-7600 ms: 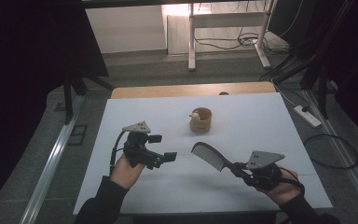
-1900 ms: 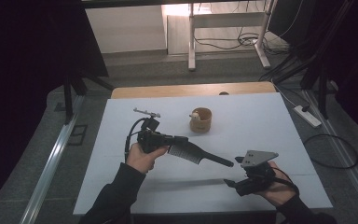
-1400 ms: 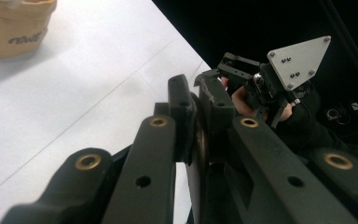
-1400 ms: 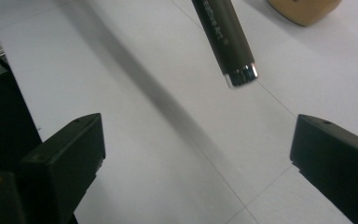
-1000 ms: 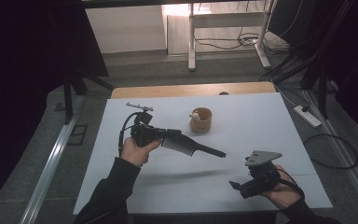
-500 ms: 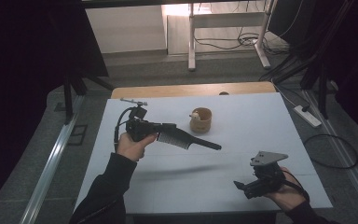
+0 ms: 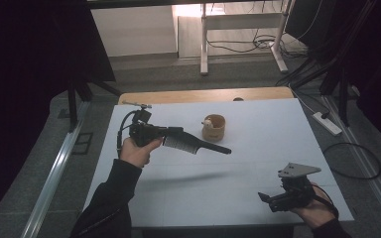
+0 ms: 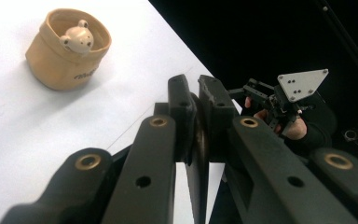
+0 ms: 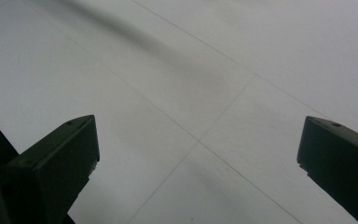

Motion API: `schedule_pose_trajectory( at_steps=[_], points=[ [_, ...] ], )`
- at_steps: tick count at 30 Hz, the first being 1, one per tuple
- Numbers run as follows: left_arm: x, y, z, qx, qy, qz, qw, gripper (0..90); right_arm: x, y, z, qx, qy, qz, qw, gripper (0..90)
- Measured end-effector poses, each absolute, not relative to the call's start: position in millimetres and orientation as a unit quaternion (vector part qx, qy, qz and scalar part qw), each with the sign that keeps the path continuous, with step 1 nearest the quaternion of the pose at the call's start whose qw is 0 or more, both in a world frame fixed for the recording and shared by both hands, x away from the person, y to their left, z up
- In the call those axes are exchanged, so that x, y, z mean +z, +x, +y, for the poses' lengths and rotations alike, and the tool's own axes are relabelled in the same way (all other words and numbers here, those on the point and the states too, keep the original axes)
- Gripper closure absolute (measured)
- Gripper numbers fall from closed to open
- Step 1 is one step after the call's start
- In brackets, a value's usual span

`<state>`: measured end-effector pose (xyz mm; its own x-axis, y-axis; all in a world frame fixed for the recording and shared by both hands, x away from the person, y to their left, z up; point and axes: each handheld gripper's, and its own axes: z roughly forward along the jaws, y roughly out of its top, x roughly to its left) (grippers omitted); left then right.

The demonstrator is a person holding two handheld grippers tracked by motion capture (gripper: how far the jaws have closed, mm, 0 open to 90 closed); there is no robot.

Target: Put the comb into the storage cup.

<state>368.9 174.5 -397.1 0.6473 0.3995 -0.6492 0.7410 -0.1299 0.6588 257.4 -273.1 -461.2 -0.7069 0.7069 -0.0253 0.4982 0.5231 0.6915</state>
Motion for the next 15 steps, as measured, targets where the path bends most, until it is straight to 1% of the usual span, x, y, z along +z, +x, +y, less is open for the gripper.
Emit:
schedule_pose_trajectory(
  at_steps=[15],
  points=[
    [-386.8, 376.6, 182.9, -0.145, 0.731, 0.397, 0.535, 83.4, -460.9, 245.8, -298.6, 0.336, 0.398, 0.838, 0.164, 0.0]
  ],
)
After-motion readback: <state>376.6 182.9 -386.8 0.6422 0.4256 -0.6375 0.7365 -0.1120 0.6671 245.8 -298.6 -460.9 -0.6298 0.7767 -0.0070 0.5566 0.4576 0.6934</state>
